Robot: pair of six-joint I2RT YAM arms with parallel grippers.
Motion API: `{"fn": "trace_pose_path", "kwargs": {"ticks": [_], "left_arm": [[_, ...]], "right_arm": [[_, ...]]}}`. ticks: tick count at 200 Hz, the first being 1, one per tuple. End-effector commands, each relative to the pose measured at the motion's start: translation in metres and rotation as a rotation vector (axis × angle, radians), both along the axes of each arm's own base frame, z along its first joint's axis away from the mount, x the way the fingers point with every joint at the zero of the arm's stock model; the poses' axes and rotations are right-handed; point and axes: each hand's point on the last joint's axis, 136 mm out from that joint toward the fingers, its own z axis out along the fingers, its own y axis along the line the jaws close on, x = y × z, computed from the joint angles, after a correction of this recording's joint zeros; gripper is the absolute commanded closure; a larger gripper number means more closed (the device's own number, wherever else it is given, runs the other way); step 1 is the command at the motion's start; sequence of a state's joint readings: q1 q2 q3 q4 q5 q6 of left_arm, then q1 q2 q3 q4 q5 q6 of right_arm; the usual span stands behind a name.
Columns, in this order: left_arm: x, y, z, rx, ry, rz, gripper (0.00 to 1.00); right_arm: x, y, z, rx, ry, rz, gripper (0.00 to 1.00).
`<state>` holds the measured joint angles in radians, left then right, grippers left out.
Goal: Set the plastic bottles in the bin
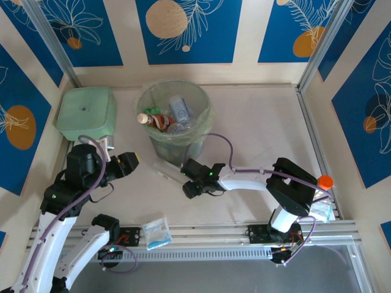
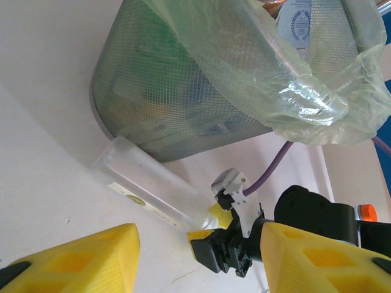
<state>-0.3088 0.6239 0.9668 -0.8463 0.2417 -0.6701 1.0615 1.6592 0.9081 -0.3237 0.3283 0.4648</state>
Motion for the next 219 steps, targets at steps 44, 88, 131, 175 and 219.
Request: {"fn": "trace_pose_path", "kwargs": {"ticks": [44, 88, 131, 175, 219], "left_arm": [[0.003, -0.005, 0.0, -0.028, -0.001, -0.013, 0.46], [0.005, -0.007, -0.001, -0.045, 0.002, -0.009, 0.45], [0.003, -0.009, 0.012, -0.066, -0.024, -0.023, 0.19], [-0.002, -0.016, 0.04, -0.119, -0.082, -0.065, 0.01], [0.0, -0.036, 0.065, -0.243, -0.089, -0.141, 0.01]], "right_arm": [[-0.007, 0.004, 0.004, -0.049, -0.035, 0.023, 0.66], [-0.025, 0.003, 0.017, -0.092, -0.079, 0.04, 0.79], [-0.052, 0.003, 0.053, -0.056, -0.123, 0.063, 0.81], [-0.066, -0.005, 0.118, 0.096, -0.183, 0.067, 0.81], [-0.069, -0.015, 0.183, 0.308, -0.249, 0.081, 0.81]]}}
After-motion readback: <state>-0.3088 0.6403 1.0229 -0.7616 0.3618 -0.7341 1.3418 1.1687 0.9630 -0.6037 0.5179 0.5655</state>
